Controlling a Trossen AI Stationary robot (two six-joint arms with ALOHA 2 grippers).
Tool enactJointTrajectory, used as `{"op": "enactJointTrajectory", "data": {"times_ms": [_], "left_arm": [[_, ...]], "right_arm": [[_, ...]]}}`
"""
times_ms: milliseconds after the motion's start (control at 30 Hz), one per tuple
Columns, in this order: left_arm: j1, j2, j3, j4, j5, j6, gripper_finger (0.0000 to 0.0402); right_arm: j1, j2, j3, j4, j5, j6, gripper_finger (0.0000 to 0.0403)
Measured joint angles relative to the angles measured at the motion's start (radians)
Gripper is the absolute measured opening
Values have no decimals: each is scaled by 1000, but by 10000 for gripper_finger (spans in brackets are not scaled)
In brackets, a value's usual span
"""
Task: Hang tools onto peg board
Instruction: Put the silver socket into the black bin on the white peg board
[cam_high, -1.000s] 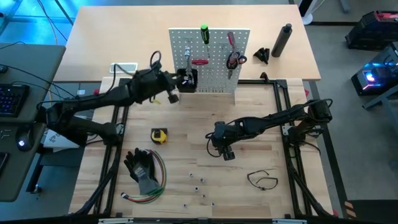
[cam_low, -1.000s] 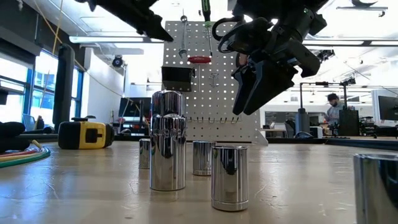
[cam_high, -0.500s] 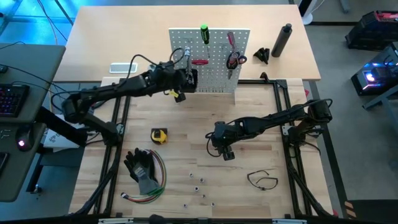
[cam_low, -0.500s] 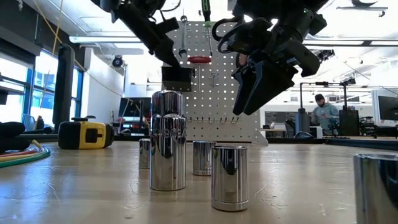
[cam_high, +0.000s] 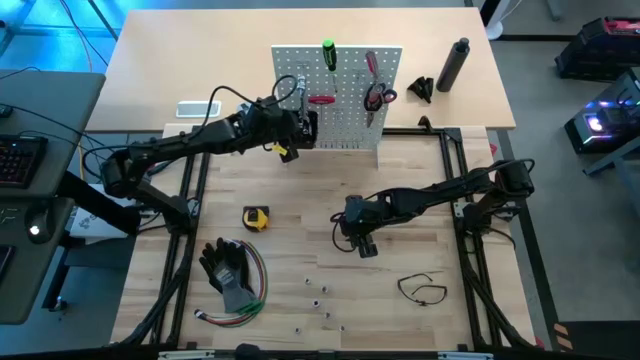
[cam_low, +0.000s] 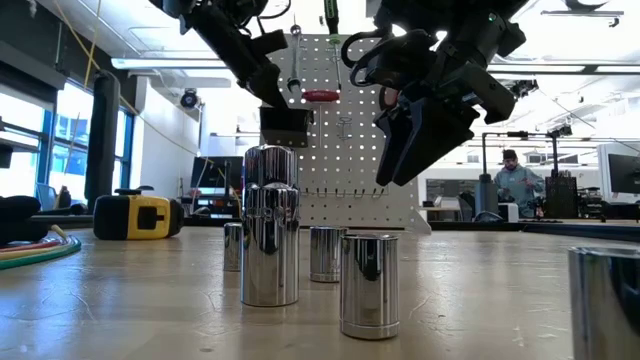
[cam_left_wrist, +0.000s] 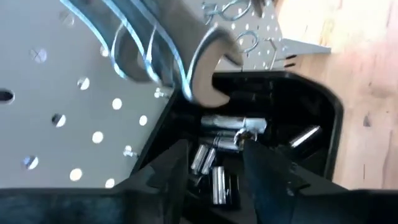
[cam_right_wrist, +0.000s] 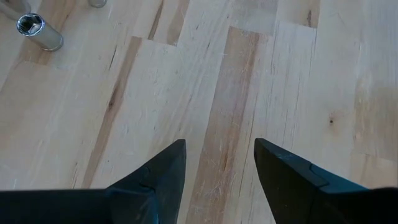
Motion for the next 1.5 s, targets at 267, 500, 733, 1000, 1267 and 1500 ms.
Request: {"op": "enactJointTrajectory", "data": {"times_ms": [267, 500, 733, 1000, 1267, 1500], "left_arm": [[-28, -44, 0, -69, -20, -18, 169], [-109, -142, 0, -136, -44, -60, 170], [-248, -211, 0, -263, -26, -148, 170], [-475, -201, -57, -368, 74, -334, 170], [-725, -197, -257, -150, 69, -577, 170], [-903, -152, -419, 131, -26, -788, 170]], "right_arm": [[13, 0, 0, -4, 0, 2, 186], [12, 0, 0, -5, 0, 0, 186], [12, 0, 0, -3, 0, -5, 186], [12, 0, 0, 7, 0, -9, 186], [12, 0, 0, 8, 0, -41, 186], [12, 0, 0, 39, 0, -70, 186]]}}
